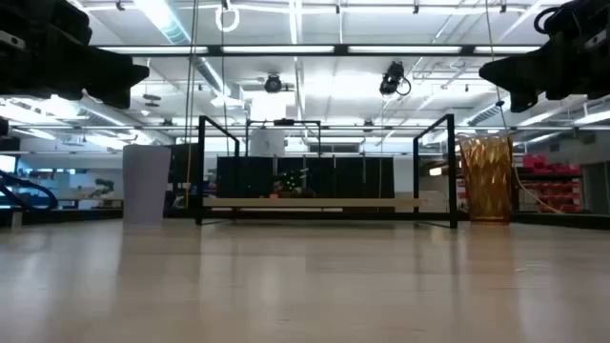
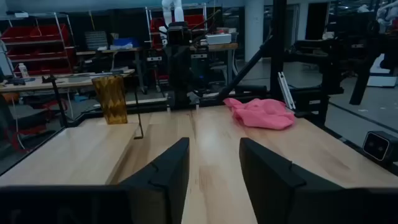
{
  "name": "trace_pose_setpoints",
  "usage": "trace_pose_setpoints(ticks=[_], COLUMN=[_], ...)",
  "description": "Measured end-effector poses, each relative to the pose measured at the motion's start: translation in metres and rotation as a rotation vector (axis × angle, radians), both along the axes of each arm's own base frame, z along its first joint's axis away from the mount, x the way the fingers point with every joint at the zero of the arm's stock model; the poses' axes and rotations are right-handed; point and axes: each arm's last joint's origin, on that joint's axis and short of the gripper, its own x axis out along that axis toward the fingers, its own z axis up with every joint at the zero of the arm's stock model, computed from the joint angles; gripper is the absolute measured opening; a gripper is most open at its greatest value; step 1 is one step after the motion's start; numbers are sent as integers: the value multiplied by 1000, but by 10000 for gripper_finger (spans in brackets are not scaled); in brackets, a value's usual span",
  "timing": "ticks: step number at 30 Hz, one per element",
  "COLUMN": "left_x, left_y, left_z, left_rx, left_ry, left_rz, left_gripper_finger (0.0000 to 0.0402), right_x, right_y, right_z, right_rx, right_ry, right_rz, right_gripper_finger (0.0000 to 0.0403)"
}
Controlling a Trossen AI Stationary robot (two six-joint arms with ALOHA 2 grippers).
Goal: Stack small to large cups/mugs on shelf
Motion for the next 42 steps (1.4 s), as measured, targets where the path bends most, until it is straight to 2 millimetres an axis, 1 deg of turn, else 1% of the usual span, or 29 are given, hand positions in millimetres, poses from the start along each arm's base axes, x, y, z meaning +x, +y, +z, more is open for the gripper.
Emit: trace_pose_setpoints(ticks=[13,22,31,42], left_x=[0,0,0,0], left_y=[0,0,0,0], left_z=[0,0,0,0], left_rx=[0,0,0,0], left_ry=[0,0,0,0], left_rz=[0,0,0,0], left_gripper_finger=[145,153,145,152], right_x=[0,0,0,0], right_y=[0,0,0,0], right_z=[0,0,0,0], right_rx=[0,0,0,0], right_ry=[0,0,0,0], right_rz=[0,0,0,0], right_gripper_finger=[52,52,52,52])
